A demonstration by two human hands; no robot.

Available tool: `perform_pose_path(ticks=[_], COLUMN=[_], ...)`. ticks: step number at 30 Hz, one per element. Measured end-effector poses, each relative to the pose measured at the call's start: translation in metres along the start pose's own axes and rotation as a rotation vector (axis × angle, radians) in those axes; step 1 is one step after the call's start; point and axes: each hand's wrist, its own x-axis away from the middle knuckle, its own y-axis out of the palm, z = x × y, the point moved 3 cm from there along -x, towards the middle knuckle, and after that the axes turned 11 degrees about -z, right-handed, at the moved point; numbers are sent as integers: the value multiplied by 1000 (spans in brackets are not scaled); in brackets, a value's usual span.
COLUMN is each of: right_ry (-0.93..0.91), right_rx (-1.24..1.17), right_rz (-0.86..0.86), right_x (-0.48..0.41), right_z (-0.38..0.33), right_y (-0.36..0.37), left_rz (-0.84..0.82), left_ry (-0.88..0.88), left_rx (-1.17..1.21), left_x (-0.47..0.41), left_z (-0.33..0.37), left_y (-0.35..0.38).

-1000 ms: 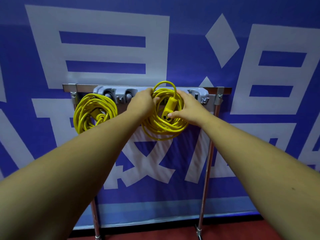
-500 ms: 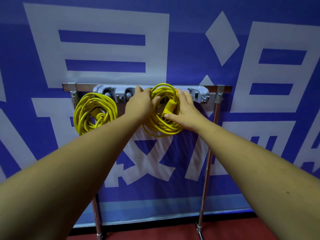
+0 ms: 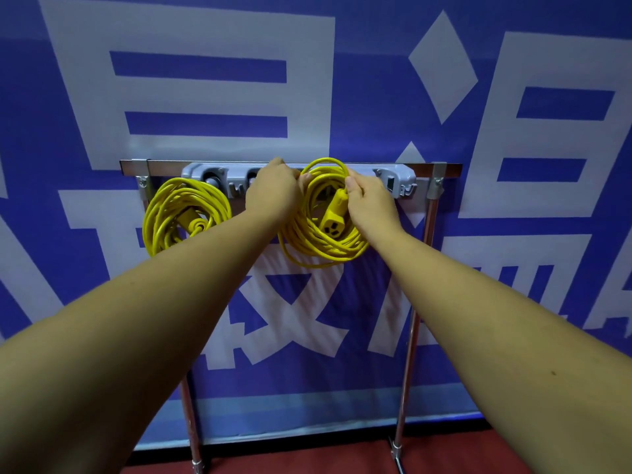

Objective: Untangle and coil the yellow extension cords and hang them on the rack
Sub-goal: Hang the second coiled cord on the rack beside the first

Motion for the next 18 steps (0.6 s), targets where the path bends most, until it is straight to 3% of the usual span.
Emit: perform_pose_path(ticks=[6,11,18], right_ry=[28,92,81], right_rx=[28,158,134], right_rz=[79,97,24], right_x=[-3,-6,1], right_z=[4,-1,-10], right_y=[-8,-7,-9], left_rz=[114,71,-70], left_ry=[174,154,148], left_rx=[-111,-216,-92], left_x=[-1,5,12], left_z=[13,13,12], left_y=[-7,-4,-6])
